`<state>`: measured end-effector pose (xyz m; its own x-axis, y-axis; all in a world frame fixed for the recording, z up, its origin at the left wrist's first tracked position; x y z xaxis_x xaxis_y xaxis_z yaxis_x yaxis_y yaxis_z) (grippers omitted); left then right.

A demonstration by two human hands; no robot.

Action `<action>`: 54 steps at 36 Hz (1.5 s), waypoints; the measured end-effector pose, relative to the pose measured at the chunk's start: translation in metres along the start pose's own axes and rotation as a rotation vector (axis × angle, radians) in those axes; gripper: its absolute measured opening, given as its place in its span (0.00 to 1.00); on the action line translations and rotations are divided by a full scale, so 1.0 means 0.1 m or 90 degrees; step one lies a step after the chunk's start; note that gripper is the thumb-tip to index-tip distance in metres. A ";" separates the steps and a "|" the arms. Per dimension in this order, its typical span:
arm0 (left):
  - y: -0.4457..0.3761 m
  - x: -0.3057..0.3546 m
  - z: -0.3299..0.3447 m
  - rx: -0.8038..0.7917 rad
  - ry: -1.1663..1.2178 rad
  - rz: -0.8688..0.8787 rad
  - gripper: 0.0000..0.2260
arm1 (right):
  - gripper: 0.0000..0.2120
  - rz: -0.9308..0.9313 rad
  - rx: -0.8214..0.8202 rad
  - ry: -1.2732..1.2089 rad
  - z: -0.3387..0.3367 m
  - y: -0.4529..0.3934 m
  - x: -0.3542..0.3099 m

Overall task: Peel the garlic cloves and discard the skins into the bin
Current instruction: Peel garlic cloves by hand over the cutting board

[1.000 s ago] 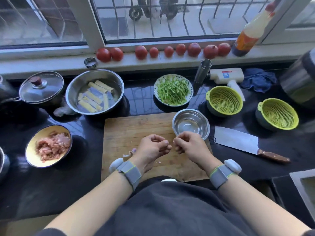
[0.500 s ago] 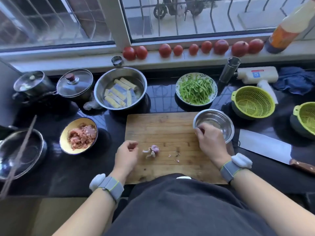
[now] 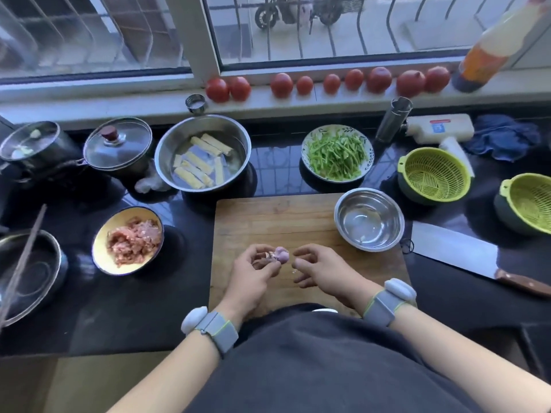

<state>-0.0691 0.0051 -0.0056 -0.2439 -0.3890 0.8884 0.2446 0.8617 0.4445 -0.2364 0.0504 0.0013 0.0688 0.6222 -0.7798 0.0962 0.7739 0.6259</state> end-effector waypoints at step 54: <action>0.00 0.13 0.02 0.228 -0.047 0.028 0.06 | 0.01 -0.094 0.208 0.120 0.36 -0.18 -0.36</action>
<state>-0.0740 0.0009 0.0059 -0.3101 -0.3360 0.8894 -0.0849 0.9415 0.3261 -0.2049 0.0095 0.0181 -0.1497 0.5411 -0.8275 0.4045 0.7972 0.4481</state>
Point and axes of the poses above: each hand's wrist, its own y-axis away from the middle knuckle, its own z-axis out of the palm, x = y × z, the point moved 3 cm from there along -y, towards the middle knuckle, and after that the axes turned 6 degrees about -y, right-handed, at the moved point
